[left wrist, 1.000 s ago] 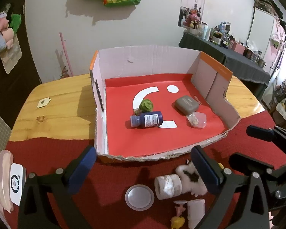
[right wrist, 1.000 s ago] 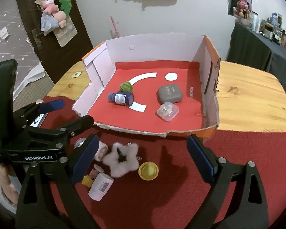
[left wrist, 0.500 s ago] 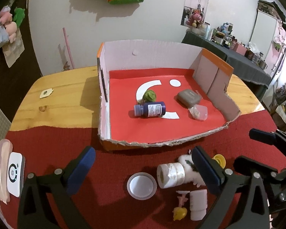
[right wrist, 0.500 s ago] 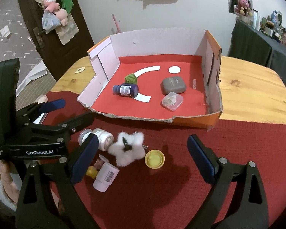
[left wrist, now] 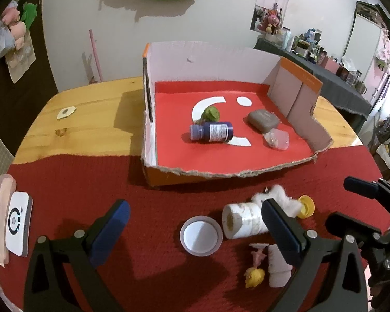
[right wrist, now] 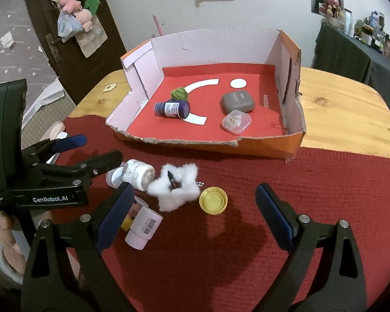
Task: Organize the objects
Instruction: 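Withdraw both grippers out of the box toward the items on the table, then grasp the white round lid with the left gripper while the right grasps the yellow cap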
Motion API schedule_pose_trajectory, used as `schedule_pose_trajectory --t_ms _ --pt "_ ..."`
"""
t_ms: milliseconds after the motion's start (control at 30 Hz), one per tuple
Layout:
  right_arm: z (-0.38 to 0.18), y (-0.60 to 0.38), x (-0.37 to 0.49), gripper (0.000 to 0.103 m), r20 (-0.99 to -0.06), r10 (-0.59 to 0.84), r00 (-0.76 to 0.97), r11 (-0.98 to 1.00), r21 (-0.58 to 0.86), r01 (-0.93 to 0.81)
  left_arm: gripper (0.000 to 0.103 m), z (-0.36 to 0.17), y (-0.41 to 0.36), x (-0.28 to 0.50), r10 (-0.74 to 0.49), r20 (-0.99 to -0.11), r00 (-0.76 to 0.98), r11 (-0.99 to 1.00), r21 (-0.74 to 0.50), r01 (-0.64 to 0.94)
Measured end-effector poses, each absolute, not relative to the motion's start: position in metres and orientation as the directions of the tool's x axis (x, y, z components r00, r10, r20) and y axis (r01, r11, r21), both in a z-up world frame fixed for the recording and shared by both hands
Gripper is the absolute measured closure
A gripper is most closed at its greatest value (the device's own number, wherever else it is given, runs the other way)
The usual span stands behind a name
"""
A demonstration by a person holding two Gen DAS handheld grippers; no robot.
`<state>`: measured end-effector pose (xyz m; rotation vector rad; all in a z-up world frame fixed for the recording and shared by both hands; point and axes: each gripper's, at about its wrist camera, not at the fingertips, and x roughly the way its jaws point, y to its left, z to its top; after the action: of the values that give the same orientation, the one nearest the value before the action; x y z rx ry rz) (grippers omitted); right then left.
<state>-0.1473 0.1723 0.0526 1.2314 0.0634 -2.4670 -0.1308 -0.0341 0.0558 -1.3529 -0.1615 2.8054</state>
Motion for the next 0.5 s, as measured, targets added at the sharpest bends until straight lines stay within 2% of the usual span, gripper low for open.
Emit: schedule_pose_trajectory --t_ms 300,500 --pt "0.041 0.177 -0.144 0.009 -0.783 -0.303 -0.543 -0.932 0.125 0.341 0.002 0.043 -0.035 -0.124 0.079 -0.790 -0.608 -0.994 -0.110 0.015" --pt "0.030 0.179 -0.143 0.027 -0.794 -0.285 -0.537 -0.936 0.110 0.334 0.013 0.035 -0.031 -0.120 0.070 -0.797 -0.600 -0.997 -0.082 -0.007"
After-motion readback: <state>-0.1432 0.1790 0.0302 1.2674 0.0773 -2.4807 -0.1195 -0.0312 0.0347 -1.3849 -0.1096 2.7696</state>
